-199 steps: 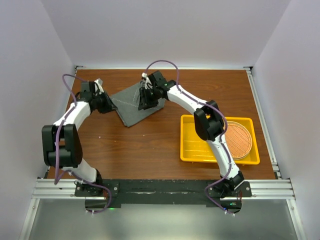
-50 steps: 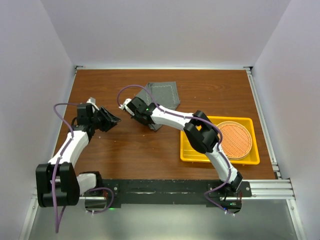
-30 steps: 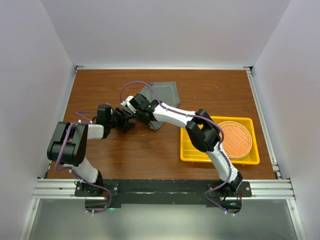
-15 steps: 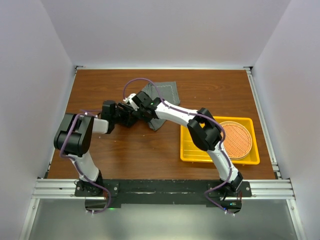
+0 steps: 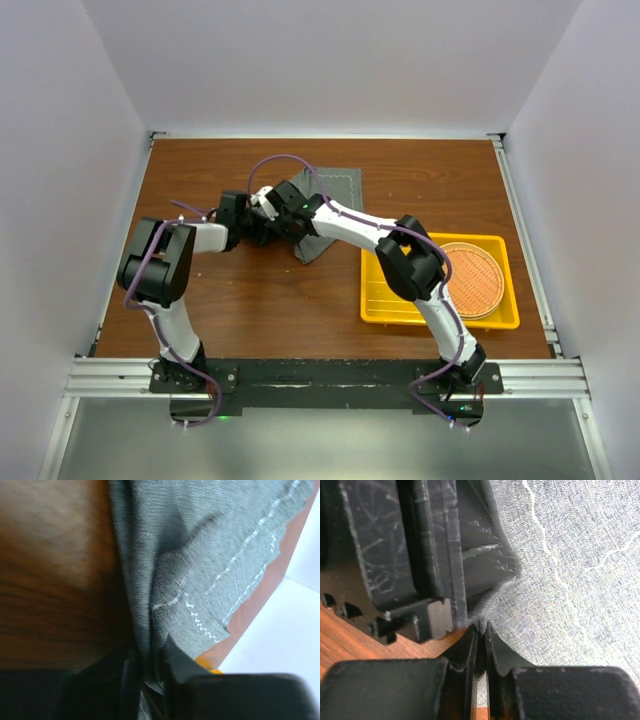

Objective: Fold the napkin, place the utensils inside, and roll it up
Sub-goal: Roll the napkin with the utensil

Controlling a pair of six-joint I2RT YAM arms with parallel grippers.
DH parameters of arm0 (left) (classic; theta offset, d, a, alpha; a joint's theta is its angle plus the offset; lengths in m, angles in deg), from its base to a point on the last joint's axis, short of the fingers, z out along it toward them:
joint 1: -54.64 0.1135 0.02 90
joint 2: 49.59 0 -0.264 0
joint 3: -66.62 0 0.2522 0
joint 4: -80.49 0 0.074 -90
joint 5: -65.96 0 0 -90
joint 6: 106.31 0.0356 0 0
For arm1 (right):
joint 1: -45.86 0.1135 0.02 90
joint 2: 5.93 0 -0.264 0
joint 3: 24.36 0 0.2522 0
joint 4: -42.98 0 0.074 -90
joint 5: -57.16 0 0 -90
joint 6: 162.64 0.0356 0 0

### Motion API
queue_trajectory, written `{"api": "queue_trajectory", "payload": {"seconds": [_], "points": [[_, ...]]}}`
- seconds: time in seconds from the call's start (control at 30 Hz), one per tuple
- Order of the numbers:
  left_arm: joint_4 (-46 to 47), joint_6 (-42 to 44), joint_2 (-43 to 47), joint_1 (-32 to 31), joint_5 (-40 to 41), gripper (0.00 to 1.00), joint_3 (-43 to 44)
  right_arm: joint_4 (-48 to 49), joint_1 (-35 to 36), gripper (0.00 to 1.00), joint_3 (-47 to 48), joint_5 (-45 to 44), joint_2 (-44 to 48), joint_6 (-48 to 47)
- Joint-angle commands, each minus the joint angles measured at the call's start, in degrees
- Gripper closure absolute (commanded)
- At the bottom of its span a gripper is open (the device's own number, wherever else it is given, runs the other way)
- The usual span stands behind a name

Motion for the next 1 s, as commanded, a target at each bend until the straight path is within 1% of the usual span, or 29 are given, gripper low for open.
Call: {"api": "queue_trajectory", "payload": {"seconds": [0.0,0.03,0.07,0.1,0.2,0.23,0.3,0.33,0.43,0.47,0.57,0.67,0.87,0.97], "points": [[-7.82,3.42,-3.01,-1.95,4.27,0.85,-2.78,-1.80,1.94,1.00,-2.11,6.12,-0.51,-1.25],[-8.00,4.21,-2.75,-1.95,4.09,0.95,-2.87,-1.89,2.03,1.00,-2.19,6.12,-0.25,-1.25],[-8.61,4.30,-1.88,-1.95,4.09,0.99,-3.04,-1.97,1.94,1.00,-2.19,6.29,-0.16,-0.99],[-8.70,3.87,-1.35,-1.95,3.57,1.00,-3.83,-2.06,1.94,1.00,-2.19,6.55,-0.07,-0.81],[-8.61,3.16,1.29,-1.86,2.69,1.00,-5.50,-3.03,2.03,0.93,-2.72,7.35,1.07,0.15],[-9.05,3.07,2.51,-1.86,2.51,1.00,-5.68,-2.68,2.12,0.82,-3.94,7.35,1.94,0.42],[-10.28,2.38,3.66,-1.86,1.81,1.00,-6.03,-1.37,2.03,0.68,-6.05,7.26,5.45,0.77],[-10.28,1.76,4.97,-1.86,1.55,1.00,-6.29,-0.23,2.12,0.59,-7.71,7.00,6.60,0.86],[-14.84,-0.97,7.17,-1.86,0.05,1.00,-7.09,1.09,2.47,0.52,-10.35,7.35,10.38,0.77],[-15.46,-1.15,7.71,-1.86,-0.39,1.00,-6.65,1.71,2.56,0.48,-11.32,7.09,12.22,0.60],[-19.50,-1.85,8.68,-1.86,-1.00,1.00,-5.68,5.22,3.26,0.41,-15.28,7.00,14.60,0.33],[-20.74,-2.73,9.82,-1.86,-1.18,1.00,-5.68,7.69,4.40,0.39,-18.36,5.77,16.10,-0.90],[-22.67,-4.05,9.56,-1.86,-1.62,1.00,-5.59,11.56,7.56,0.38,-21.88,4.62,16.19,-1.87],[-23.20,-4.66,10.08,-1.86,-1.80,1.00,-5.85,13.05,8.80,0.38,-22.67,0.24,14.96,-1.78]]}}
